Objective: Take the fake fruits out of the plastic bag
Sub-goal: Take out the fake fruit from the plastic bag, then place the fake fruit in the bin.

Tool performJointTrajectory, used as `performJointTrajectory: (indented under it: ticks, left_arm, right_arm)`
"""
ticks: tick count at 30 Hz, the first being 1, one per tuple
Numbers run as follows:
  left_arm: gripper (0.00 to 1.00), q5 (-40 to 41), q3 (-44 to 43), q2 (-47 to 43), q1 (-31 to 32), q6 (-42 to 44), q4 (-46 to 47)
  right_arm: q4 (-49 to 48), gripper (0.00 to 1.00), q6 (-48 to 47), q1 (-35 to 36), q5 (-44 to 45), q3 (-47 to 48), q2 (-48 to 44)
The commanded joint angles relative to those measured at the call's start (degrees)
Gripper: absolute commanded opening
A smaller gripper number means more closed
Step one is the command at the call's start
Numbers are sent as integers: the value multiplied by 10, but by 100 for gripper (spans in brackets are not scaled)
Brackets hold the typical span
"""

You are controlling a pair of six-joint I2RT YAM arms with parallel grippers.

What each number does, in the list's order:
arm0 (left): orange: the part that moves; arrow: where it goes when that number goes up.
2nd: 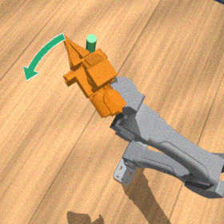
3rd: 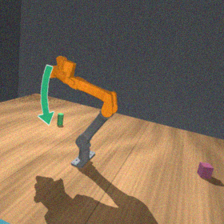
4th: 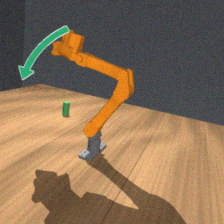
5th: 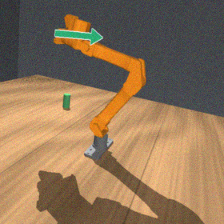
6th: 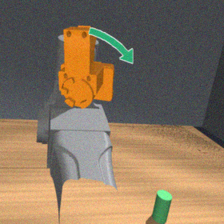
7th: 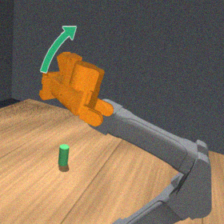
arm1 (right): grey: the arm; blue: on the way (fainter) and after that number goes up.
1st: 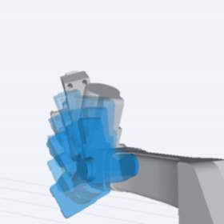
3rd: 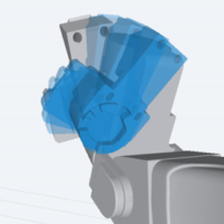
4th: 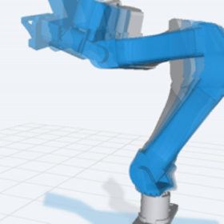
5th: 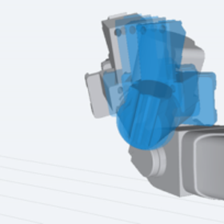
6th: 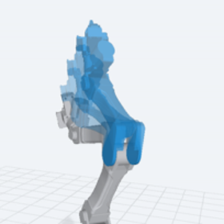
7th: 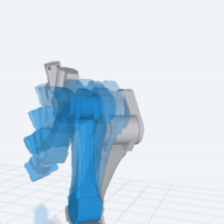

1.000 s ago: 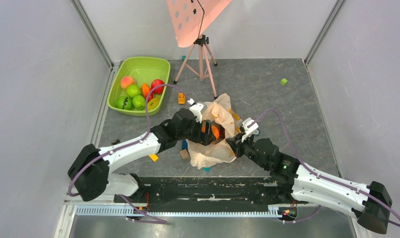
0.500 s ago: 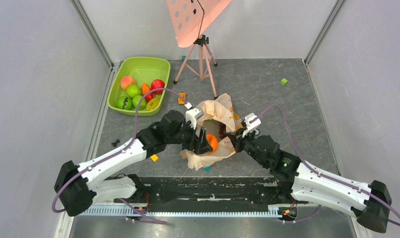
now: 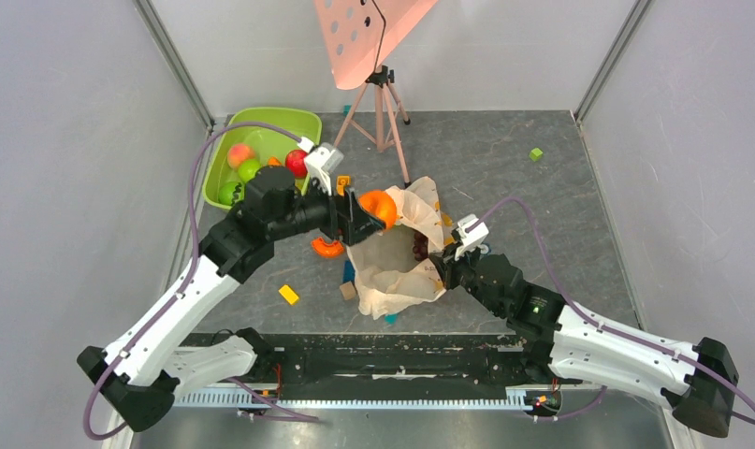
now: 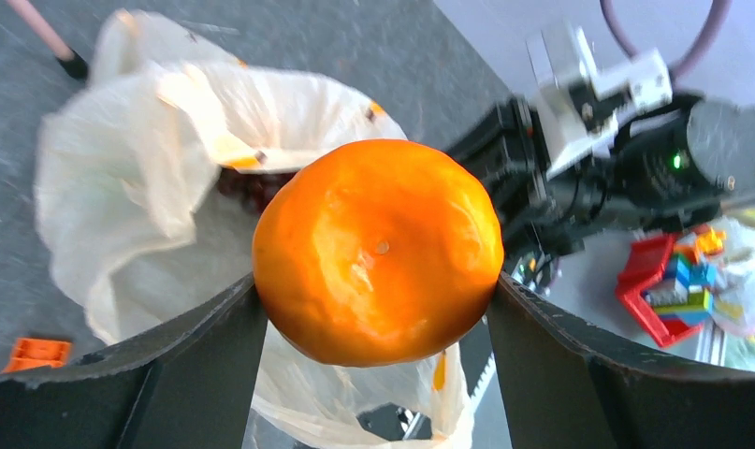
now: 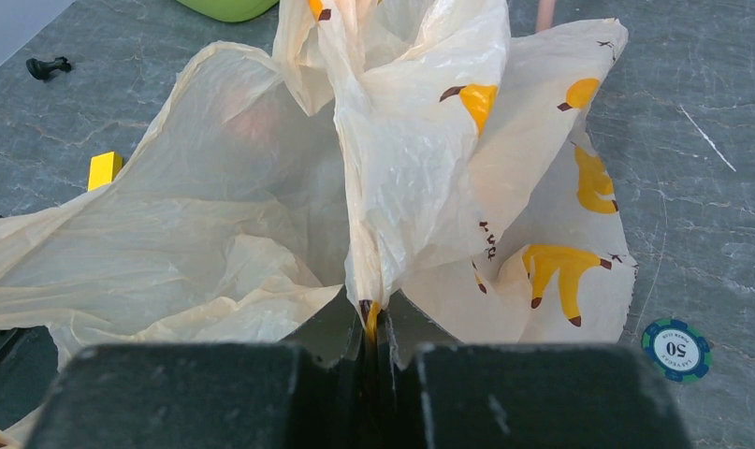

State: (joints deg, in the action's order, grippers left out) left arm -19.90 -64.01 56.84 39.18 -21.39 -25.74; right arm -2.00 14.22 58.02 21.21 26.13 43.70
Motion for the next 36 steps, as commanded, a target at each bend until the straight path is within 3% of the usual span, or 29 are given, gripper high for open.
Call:
performJointTrajectory:
  ticks: [1,7,14,25,36]
  left_arm:
    - [73,-17,-47,29,-63,28,-12]
    - [73,-66,-44,56,-185,-11,23]
    - [71,-43,-28,121,-307,-90,98]
    - [73,65,-93,268,-379,-118,120]
    - [72,134,-213,438,-391,-108,107]
  right_arm:
    - [5,5,9,3,0,23,-16]
    - [10,5,8,3,-3,23,-21]
    - [6,5,11,3,-10,16,-23]
    - [12,6,18,3,-5,-2,-44]
    - [19,7,0,2,6,-2,-45]
